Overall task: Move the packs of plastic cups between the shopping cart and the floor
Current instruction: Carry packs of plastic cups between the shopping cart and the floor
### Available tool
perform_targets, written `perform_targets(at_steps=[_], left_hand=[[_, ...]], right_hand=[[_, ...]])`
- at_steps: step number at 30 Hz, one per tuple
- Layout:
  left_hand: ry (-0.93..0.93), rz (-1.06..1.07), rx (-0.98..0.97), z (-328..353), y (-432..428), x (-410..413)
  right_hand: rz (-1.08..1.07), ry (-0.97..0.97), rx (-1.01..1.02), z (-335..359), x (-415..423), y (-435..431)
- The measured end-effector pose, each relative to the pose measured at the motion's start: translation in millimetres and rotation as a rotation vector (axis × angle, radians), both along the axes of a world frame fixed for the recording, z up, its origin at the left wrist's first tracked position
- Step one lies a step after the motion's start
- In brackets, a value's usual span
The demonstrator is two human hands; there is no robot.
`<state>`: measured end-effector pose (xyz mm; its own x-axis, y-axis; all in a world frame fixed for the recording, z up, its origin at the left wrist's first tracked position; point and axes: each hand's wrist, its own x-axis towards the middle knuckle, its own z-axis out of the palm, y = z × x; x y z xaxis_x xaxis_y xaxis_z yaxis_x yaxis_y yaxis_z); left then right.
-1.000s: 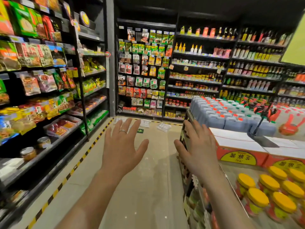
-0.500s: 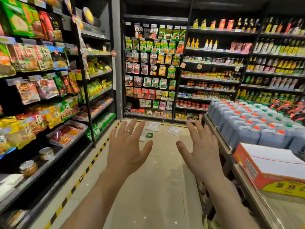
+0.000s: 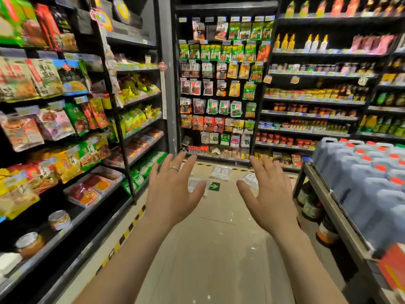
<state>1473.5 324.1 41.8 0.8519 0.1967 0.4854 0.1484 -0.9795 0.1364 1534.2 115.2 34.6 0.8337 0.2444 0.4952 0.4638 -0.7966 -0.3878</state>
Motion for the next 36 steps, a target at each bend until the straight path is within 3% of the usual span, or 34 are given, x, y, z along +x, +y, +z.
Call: perform_targets(at_steps=[18,36], left_hand=[[0.003,0.047,-0.023,-10,38,254],[0.013,0.005,-0.116,-26,214,570]], right_hand=[[0.045,0.032,-0.036,-13,266,40],[0.024,0.080,-0.104,-25,575,210]])
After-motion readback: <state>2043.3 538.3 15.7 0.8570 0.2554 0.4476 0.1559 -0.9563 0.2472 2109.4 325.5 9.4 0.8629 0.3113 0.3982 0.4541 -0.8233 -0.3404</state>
